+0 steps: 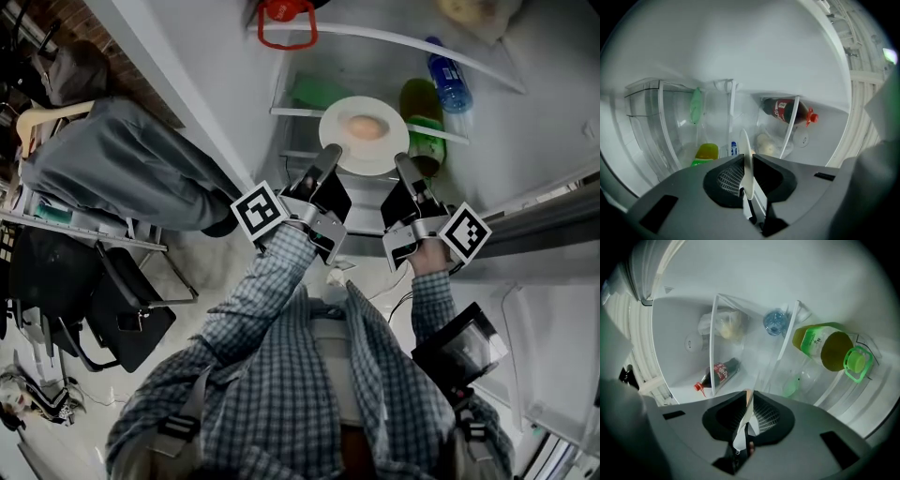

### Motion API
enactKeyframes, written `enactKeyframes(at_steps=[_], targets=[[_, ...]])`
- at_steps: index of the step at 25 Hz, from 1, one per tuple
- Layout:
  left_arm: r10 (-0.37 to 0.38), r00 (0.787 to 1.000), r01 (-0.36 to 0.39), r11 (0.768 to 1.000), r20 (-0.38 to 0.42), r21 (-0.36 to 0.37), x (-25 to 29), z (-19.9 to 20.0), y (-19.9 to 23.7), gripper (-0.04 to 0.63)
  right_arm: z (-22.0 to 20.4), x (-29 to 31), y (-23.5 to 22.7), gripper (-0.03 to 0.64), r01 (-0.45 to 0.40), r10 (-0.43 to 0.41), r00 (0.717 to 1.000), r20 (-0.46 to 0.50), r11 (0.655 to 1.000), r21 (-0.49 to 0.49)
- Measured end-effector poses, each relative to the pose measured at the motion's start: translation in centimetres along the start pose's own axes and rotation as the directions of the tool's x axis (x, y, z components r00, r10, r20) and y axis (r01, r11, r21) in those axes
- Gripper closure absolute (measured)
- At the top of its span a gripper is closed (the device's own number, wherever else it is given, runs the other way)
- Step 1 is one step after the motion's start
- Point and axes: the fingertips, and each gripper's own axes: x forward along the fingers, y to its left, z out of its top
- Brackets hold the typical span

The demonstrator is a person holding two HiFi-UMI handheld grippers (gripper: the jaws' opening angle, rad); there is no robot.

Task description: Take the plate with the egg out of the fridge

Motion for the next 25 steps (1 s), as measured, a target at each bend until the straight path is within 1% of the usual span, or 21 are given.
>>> enactKeyframes(at_steps=[13,21,25], targets=[[-0.018,1.0,0.018,1.0,-0.015,-0.001,-6.1,-1.2,-1.9,0.534,-5.0,-3.8,1.9,0.568,0.008,-0.008,1.0,0.002,1.0,-0.018],[-0.022,0.999,0.022,1.0,-0.031,0.003,-11.2,-1.6,-3.1,0.534,-9.7,-6.3,3.4,0.568,0.011,-0.011,1.0,0.005,1.0,-0.015],[-0.011,0.998,0.012,1.0,-0.059,0.007,-13.7,-2.1,-2.8,0.534,-12.1,-7.9,3.4,0.568,0.021,-0.021,1.0,0.015,1.0,-0.005]])
